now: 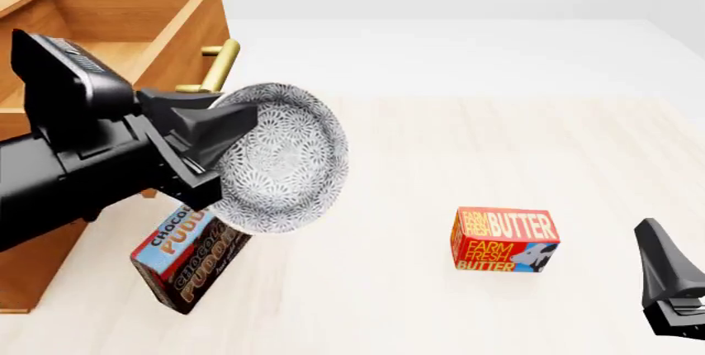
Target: Put the bowl in the top drawer of the cabinet.
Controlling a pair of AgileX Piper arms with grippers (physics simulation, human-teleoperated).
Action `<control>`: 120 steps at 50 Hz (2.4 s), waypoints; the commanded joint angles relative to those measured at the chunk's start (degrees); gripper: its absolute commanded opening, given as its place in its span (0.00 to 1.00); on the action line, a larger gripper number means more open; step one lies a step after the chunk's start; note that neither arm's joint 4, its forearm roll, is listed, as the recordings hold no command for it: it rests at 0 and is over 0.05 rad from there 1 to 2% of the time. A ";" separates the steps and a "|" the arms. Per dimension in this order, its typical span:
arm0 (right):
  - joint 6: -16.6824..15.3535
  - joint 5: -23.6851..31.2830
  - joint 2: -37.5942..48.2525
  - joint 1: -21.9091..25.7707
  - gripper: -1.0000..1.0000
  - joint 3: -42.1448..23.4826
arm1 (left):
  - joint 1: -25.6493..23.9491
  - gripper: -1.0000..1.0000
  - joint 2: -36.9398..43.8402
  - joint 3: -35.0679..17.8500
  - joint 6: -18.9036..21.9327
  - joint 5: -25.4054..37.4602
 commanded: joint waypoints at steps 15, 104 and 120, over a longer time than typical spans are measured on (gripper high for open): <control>0.00 0.00 0.01 0.00 1.00 0.00 | 8.56 0.00 -5.49 -8.61 1.68 6.98; -0.01 0.00 0.00 0.00 1.00 0.00 | 42.25 0.00 17.80 -29.08 -12.27 10.65; 0.00 0.00 -0.01 0.00 1.00 0.00 | 44.37 0.00 22.19 -28.29 -13.56 8.66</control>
